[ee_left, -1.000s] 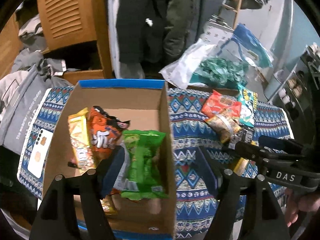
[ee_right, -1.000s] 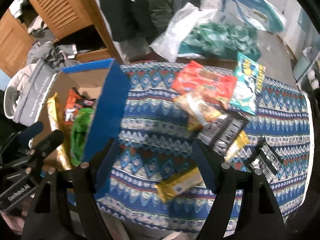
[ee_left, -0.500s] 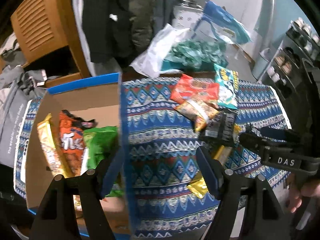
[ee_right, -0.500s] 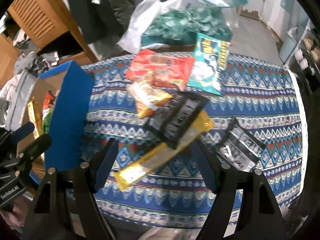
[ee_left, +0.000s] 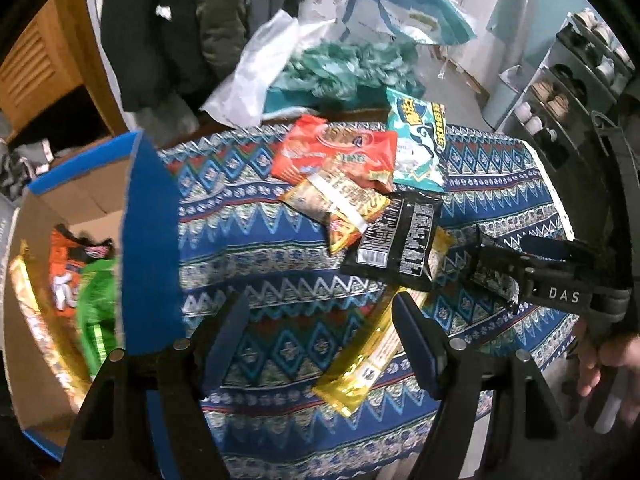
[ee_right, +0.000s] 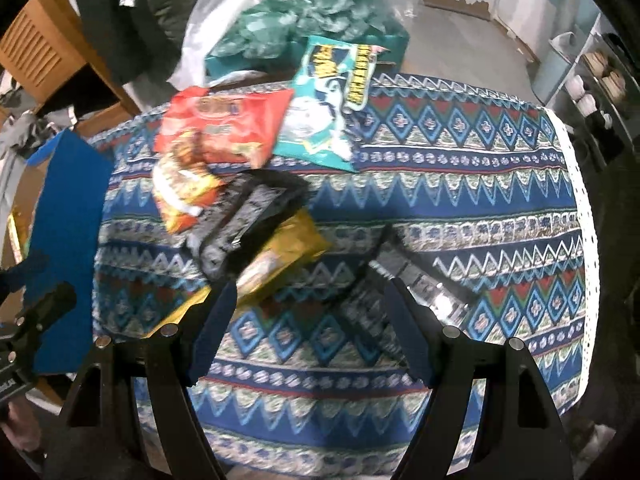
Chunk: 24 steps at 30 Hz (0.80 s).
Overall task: Organize snacks
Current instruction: 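Move both tools back toward the black packs and yellow bar on the tablecloth, then grasp the long yellow bar with the left tool while the right grasps a black pack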
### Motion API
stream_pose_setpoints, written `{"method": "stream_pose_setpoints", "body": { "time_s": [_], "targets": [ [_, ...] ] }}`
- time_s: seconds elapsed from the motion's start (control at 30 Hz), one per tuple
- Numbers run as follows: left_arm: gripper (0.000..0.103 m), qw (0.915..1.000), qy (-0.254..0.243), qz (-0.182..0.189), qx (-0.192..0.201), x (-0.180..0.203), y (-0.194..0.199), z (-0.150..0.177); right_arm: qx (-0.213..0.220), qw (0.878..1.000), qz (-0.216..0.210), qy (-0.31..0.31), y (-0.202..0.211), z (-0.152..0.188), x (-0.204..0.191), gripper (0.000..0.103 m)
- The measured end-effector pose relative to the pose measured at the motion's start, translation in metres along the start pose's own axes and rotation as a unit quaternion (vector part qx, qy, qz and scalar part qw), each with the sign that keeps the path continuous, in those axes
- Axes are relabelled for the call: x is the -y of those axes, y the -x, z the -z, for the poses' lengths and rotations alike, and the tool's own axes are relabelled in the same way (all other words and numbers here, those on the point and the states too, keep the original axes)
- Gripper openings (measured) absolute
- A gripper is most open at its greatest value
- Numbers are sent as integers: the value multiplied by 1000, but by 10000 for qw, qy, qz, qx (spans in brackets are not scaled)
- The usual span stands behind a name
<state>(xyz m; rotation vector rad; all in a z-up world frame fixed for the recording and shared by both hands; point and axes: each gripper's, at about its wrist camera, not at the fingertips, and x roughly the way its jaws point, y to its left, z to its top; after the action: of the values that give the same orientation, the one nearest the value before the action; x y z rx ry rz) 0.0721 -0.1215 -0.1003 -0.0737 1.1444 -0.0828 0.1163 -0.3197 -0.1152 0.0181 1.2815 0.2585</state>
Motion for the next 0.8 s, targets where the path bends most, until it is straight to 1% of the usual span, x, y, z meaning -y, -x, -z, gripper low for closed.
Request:
{"method": "stream_pose_setpoints", "body": {
  "time_s": [0.23, 0.33, 0.47, 0.63, 0.73, 0.8],
  "targets": [
    [76, 9998, 44, 173, -16, 5, -28, -9, -169, 9996, 100, -180, -28, -10, 31, 76],
    [76, 9999, -26, 162, -5, 8, -38, -12, -183, 9996, 157, -152, -36, -15, 39, 76],
    [76, 9996, -259, 74, -28, 17, -51, -17, -253, 9993, 252, -115, -51, -24, 55, 76],
    [76, 9990, -417, 89, -108, 24, -63, -15, -398, 9988, 165, -238, -67, -29, 74, 76],
    [76, 9989, -372, 139, -230, 24, -71, -12, -512, 9982, 103, -310, -75, -28, 83, 76],
    [76, 9989, -319, 198, -283, 24, -74, -10, -622, 9974, -15, -373, -81, -24, 86, 76]
  ]
}}
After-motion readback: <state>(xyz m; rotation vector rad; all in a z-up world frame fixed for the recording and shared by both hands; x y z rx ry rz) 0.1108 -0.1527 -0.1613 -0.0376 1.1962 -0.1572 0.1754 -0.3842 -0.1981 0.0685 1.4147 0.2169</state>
